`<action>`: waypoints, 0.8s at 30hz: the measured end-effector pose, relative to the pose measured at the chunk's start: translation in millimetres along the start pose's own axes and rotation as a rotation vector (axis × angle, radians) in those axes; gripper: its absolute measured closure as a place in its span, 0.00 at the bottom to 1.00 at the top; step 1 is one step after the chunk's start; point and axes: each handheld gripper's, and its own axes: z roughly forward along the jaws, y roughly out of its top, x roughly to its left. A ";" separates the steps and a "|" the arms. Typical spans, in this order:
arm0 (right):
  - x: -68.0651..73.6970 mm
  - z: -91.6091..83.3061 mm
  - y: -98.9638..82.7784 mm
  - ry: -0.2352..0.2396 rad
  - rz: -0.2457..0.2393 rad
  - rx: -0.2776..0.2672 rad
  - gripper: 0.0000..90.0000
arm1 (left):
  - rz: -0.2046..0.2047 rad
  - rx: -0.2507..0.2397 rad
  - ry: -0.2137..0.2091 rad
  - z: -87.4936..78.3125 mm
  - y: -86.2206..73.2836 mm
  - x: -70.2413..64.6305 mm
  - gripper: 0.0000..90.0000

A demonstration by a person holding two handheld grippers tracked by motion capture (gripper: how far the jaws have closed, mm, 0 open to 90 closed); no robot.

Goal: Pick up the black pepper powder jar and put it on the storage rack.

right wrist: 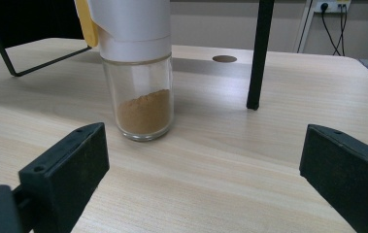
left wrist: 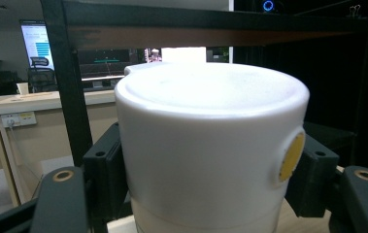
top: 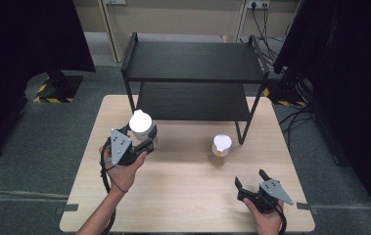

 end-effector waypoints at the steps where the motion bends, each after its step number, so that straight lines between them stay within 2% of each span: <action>1: 0.0 0.0 0.1 0.000 -0.001 0.000 0.05 | 0.000 0.000 0.000 0.0 0.0 0.0 0.34; 24: 0.1 0.0 0.1 -0.002 0.002 0.001 0.05 | -0.002 -0.051 0.035 19.1 29.7 5.1 0.34</action>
